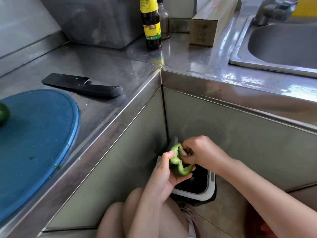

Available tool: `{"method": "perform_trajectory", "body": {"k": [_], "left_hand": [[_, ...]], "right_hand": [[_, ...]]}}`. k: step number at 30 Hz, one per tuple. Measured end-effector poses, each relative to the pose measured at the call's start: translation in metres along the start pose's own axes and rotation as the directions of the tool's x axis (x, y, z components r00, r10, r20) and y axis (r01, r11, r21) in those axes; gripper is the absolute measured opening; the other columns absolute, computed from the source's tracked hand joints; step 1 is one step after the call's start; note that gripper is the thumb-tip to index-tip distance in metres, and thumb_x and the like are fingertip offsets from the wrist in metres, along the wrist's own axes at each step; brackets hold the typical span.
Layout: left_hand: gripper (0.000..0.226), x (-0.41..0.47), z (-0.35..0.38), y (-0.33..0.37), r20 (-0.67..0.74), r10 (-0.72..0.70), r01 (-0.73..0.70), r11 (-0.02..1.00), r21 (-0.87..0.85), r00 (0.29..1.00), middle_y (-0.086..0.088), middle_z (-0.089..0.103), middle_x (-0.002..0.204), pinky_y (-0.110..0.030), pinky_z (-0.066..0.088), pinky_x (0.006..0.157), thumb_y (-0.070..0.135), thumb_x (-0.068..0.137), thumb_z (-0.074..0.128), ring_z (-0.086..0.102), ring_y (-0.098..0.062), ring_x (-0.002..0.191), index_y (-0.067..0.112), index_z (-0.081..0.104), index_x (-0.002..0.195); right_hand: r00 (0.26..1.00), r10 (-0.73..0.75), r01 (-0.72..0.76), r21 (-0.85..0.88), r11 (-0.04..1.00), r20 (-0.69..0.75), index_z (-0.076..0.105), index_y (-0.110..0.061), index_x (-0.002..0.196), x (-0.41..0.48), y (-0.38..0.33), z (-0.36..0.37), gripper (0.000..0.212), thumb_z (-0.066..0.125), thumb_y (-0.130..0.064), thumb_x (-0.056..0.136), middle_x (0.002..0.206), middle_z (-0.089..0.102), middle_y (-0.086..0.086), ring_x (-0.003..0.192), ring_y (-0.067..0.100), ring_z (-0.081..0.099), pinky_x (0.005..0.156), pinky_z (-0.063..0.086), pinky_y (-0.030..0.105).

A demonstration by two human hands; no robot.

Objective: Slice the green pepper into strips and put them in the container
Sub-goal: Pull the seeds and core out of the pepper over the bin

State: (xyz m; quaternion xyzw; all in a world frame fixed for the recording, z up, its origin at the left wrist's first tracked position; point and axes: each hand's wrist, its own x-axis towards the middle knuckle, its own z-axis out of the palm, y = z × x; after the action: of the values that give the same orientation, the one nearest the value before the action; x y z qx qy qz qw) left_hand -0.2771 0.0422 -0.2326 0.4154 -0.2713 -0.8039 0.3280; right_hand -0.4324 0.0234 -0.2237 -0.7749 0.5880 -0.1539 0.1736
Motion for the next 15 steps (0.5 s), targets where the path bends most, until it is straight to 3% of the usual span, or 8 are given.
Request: {"method": "perform_trajectory", "body": {"k": [4,8,11,15], "left_hand": [[0.032,0.001,0.002,-0.004,-0.016,0.02,-0.019,0.998,0.063,1.0,-0.012,0.068,0.106,-0.031,0.055,0.06,0.029,0.097,0.039,0.065,-0.024,0.091,0.017,0.062,0.117],[0.029,0.001,0.003,-0.01,-0.031,0.072,-0.068,0.99,0.126,0.997,-0.006,0.071,0.098,-0.032,0.055,0.061,0.032,0.098,0.04,0.068,-0.019,0.086,0.024,0.065,0.112],[0.026,0.001,0.003,-0.014,-0.031,0.12,-0.113,0.981,0.157,0.992,-0.006,0.071,0.098,-0.034,0.056,0.063,0.042,0.089,0.052,0.069,-0.022,0.089,0.029,0.068,0.104],[0.052,0.002,-0.002,-0.017,0.005,0.154,-0.152,0.968,0.199,0.988,-0.007,0.07,0.089,-0.036,0.056,0.065,0.055,0.067,0.06,0.068,-0.025,0.095,0.028,0.066,0.111]], "right_hand": [[0.998,-0.038,0.046,-0.149,0.988,0.058,0.044,-0.014,0.067,-0.002,-0.002,-0.003,0.025,0.063,-0.027,0.077,0.069,0.045,-0.001,0.062,0.021,0.044,0.059,0.029,0.028],[0.995,-0.072,0.086,-0.228,0.97,0.071,0.056,-0.009,0.073,-0.001,-0.005,-0.001,0.018,0.057,-0.025,0.083,0.077,0.056,0.008,0.07,0.03,0.055,0.061,0.034,0.031],[0.993,-0.106,0.115,-0.205,0.972,0.053,0.059,-0.005,0.073,-0.001,-0.004,0.003,0.02,0.057,-0.023,0.082,0.077,0.06,0.011,0.068,0.033,0.057,0.061,0.041,0.035],[0.994,-0.088,0.093,-0.088,0.992,0.057,0.049,-0.006,0.06,-0.001,0.001,0.0,0.028,0.061,-0.024,0.078,0.062,0.051,0.013,0.053,0.023,0.042,0.055,0.037,0.035]]}}
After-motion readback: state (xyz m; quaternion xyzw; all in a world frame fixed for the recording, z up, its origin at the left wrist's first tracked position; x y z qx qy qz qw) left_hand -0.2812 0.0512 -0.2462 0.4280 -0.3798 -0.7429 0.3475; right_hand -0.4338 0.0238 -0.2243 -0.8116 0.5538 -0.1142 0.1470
